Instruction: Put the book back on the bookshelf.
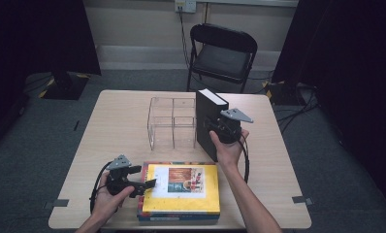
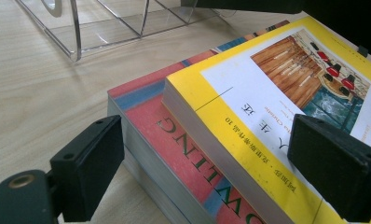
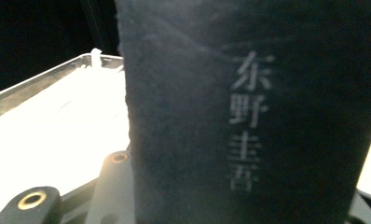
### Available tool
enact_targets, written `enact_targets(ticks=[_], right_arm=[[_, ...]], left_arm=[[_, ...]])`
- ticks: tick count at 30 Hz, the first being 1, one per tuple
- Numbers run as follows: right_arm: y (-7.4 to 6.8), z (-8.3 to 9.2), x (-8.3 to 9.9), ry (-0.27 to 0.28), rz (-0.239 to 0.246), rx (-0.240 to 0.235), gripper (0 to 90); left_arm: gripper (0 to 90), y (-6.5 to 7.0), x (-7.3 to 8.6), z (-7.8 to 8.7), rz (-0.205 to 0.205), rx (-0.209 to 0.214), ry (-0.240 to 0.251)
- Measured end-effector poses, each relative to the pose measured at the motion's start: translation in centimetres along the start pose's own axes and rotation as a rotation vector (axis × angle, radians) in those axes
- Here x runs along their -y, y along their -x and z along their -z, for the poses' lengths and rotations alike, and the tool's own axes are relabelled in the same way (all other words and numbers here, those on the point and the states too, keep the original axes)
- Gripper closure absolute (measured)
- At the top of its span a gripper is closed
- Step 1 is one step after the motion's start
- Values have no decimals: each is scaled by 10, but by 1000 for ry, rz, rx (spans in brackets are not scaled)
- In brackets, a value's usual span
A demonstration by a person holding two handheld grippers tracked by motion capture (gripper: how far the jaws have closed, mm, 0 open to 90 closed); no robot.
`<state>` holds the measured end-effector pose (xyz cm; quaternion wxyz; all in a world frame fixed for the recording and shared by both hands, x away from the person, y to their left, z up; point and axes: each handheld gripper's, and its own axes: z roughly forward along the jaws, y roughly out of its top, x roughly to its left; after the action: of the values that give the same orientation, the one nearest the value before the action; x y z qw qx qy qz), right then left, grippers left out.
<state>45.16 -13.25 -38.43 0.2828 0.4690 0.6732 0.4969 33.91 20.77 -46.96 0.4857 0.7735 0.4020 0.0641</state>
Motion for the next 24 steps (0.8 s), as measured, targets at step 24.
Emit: enact_targets(ticks=[24], right_arm=[[3,-6,19,43,14,-21,533]], left_arm=[[101,-1,0,-2,1,6,2]])
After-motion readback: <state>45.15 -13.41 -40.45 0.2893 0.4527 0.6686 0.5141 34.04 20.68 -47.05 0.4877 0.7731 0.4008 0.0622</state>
